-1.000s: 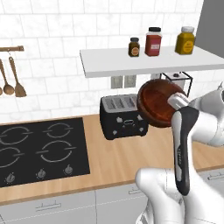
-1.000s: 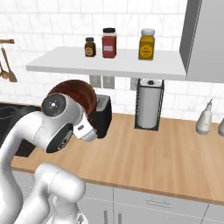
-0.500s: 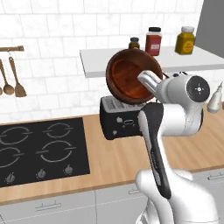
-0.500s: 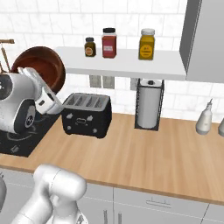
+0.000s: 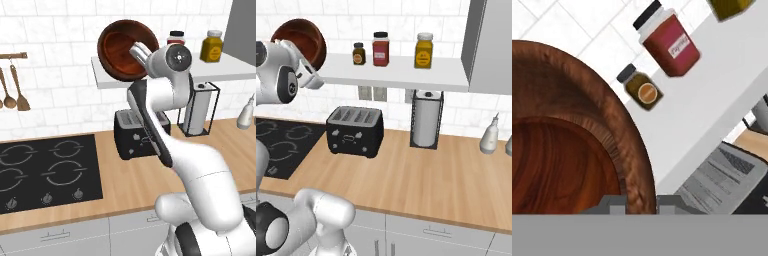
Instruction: Pick up the bowls on the counter and stack them on top of one another in the open cabinet. Place the smaller bowl on top of the larger bowl.
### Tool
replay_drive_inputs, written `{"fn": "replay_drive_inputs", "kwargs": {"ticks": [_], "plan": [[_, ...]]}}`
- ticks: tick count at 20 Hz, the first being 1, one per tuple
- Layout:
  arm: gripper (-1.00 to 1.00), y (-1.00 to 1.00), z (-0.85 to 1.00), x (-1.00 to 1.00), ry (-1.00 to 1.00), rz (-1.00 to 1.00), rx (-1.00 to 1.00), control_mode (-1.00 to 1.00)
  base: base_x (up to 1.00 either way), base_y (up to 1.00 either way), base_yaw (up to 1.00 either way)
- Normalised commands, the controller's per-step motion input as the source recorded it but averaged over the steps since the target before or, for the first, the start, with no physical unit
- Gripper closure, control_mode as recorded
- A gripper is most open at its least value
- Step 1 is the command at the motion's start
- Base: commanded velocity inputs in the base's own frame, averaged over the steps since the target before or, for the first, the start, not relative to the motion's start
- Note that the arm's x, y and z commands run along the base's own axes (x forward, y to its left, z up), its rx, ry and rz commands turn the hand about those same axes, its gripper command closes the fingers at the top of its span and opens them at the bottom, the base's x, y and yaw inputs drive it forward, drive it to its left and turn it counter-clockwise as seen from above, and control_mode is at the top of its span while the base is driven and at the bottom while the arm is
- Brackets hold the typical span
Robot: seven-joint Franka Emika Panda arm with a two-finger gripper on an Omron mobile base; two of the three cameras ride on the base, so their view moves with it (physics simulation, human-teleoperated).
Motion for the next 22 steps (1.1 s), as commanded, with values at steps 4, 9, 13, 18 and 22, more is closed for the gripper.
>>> {"fn": "replay_drive_inputs", "kwargs": {"ticks": [4, 9, 13, 18, 22], "plan": [[1.0, 0.22, 0.17, 1.0, 0.22, -0.07, -0.06, -1.0, 0.0, 0.0, 0.0], [1.0, 0.09, -0.06, 0.56, 0.26, -0.04, -0.07, -1.0, 0.0, 0.0, 0.0], [1.0, 0.0, -0.09, 0.45, 0.02, -0.01, 0.0, -1.0, 0.0, 0.0, 0.0], [1.0, 0.0, -0.34, 0.9, 0.01, -0.03, 0.0, -1.0, 0.0, 0.0, 0.0], [-1.0, 0.0, -0.15, 0.97, 0.0, -0.06, 0.0, -1.0, 0.0, 0.0, 0.0]]}}
